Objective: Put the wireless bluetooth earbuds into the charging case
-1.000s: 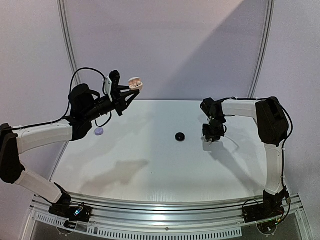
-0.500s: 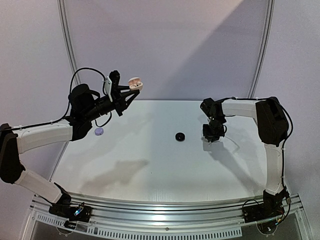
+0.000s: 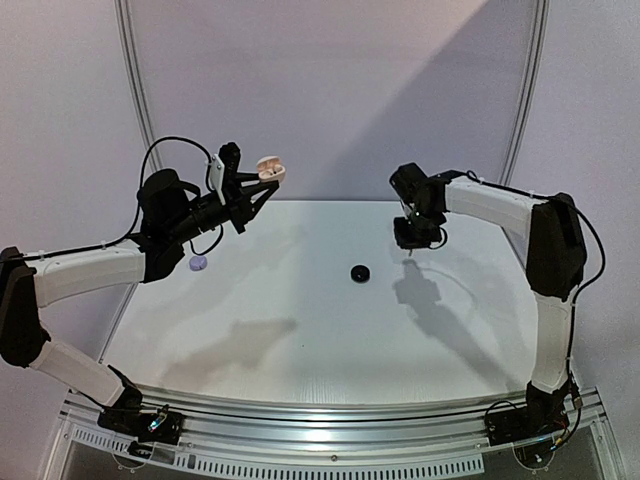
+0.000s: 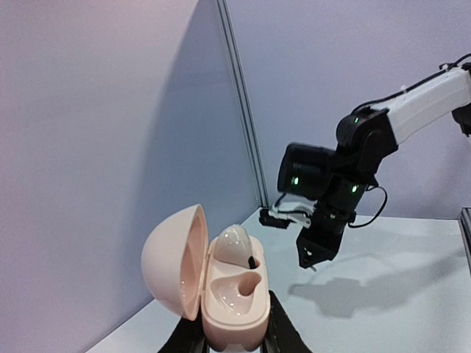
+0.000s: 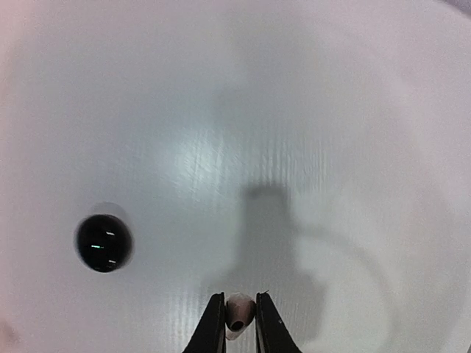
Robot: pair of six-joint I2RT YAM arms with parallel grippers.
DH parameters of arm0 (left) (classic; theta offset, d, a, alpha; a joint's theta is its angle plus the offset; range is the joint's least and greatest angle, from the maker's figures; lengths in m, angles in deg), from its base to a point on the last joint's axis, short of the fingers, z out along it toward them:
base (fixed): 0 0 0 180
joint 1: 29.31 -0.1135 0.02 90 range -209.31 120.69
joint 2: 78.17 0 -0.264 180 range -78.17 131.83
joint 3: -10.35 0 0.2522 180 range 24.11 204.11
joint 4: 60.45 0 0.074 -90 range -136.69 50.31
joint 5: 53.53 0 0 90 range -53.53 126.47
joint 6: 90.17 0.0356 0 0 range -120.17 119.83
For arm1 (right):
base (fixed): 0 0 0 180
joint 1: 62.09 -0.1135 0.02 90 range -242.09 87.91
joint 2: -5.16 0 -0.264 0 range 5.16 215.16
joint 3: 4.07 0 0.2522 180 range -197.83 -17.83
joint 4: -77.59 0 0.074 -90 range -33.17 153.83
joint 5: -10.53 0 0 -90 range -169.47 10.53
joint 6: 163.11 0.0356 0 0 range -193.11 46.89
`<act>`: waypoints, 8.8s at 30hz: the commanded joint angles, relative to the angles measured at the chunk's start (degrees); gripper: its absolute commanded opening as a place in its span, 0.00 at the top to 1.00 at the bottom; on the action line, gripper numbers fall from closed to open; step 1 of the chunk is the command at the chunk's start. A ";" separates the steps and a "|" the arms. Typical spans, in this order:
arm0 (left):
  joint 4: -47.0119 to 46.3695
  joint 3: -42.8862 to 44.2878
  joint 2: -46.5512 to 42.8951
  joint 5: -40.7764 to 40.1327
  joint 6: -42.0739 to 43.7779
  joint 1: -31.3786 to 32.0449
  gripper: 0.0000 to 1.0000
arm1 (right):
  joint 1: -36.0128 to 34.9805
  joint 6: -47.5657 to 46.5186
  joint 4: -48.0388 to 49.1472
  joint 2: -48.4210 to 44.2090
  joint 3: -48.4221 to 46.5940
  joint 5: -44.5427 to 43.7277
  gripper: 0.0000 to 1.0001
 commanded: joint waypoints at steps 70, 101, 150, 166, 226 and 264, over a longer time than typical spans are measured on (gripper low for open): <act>-5.73 1.35 -0.09 -4.98 4.11 0.37 1.00 | -29.67 -50.22 33.72 -1.76 -22.05 -1.11 1.00; -5.04 1.64 0.00 -5.27 4.50 -0.07 1.00 | -29.67 -53.96 32.01 -3.00 -20.72 -7.01 1.00; -5.14 0.66 -0.45 -1.70 2.68 0.02 1.00 | -29.69 -52.56 34.61 1.82 -22.86 -5.84 0.82; -5.14 0.47 -0.62 -1.61 2.40 0.02 1.00 | -29.71 -51.72 35.28 1.56 -23.17 -10.98 0.81; -5.84 0.04 -0.89 12.53 -11.39 -0.33 1.00 | -29.24 -45.19 31.76 -1.71 -27.68 1.26 0.38; 1.02 -3.31 -2.30 10.20 71.68 -0.42 1.00 | -22.55 -35.89 16.07 -4.25 -23.55 27.31 0.47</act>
